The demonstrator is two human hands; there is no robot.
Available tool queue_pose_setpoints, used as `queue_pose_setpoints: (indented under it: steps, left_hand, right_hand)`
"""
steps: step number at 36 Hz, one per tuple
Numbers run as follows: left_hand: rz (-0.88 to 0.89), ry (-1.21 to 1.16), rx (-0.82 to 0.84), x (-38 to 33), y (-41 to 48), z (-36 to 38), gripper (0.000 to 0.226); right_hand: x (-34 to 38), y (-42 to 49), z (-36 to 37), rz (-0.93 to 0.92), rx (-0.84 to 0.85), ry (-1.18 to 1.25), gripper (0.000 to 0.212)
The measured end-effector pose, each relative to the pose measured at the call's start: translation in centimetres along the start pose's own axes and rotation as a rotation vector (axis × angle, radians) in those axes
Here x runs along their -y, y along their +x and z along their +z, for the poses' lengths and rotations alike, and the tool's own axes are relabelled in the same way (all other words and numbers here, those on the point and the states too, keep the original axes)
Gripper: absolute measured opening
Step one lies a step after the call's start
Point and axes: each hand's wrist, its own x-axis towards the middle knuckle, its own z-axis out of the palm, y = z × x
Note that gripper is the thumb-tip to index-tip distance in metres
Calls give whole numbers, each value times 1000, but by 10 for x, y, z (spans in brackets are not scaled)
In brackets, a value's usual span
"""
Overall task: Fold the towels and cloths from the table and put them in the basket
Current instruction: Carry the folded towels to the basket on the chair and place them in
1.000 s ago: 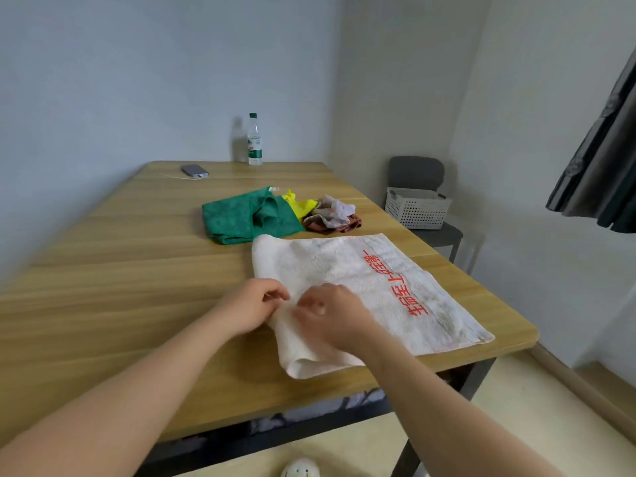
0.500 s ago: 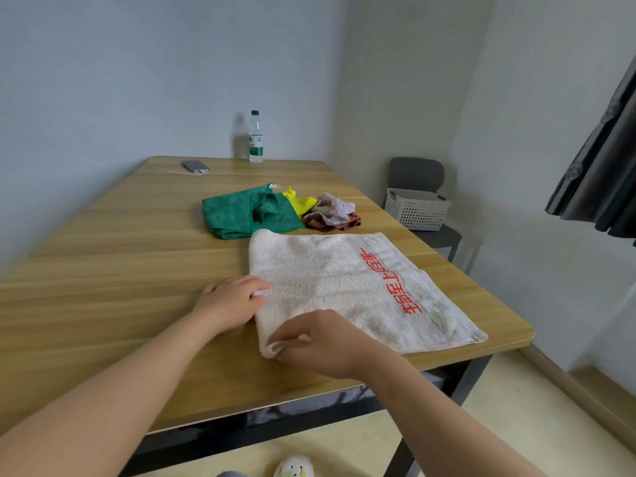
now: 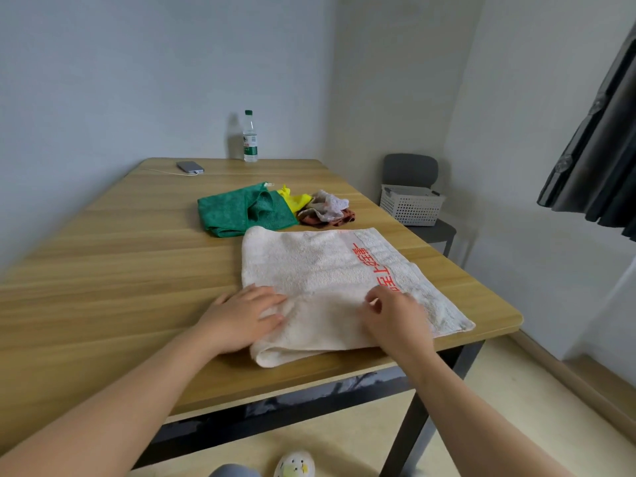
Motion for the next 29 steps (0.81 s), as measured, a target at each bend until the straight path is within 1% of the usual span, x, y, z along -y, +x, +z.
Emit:
queue_pose_setpoints:
  steps: [2, 3, 6, 8, 10, 11, 13, 15, 19, 21, 23, 25, 29]
  left_hand:
    - [-37, 37, 18, 1, 0, -8, 44]
    - [-51, 58, 13, -1, 2, -12, 41]
    - [-56, 34, -99, -17, 8, -17, 36]
    - [-19, -72, -126, -31, 12, -14, 38]
    - [1, -151, -80, -41, 14, -7, 45]
    - [-1, -131, -58, -43, 15, -3, 49]
    - [-17, -42, -49, -43, 18, 4, 55]
    - [-33, -21, -51, -41, 20, 6, 57]
    - [-35, -16, -33, -39, 20, 6, 58]
    - [-41, -13, -38, -39, 21, 6, 58]
    - [-46, -8, -42, -40, 22, 6, 58]
    - [-49, -1, -39, -40, 21, 6, 57]
    - [-45, -12, -21, -41, 18, 5, 56]
  right_hand:
    - [-16, -1, -9, 136, -82, -140, 32]
    - [-23, -2, -13, 216, -89, -175, 37]
    - [-40, -1, -22, 441, -57, -155, 48]
    - [-47, 1, -27, 495, -24, -174, 55]
    - [-51, 6, -33, 514, 13, -184, 64]
    - [-53, 8, -35, 529, 32, -161, 64]
    - [-57, 14, -38, 574, 84, -64, 59]
    - [-62, 17, -38, 585, 111, 41, 55]
    - [-66, 17, -40, 482, 69, 153, 47]
    - [-67, 17, -44, 424, 75, 212, 39]
    - [-65, 17, -49, 424, 114, 376, 34]
    - [-62, 16, -55, 455, 156, 510, 36]
    - [-61, 14, -58, 480, 215, 548, 44]
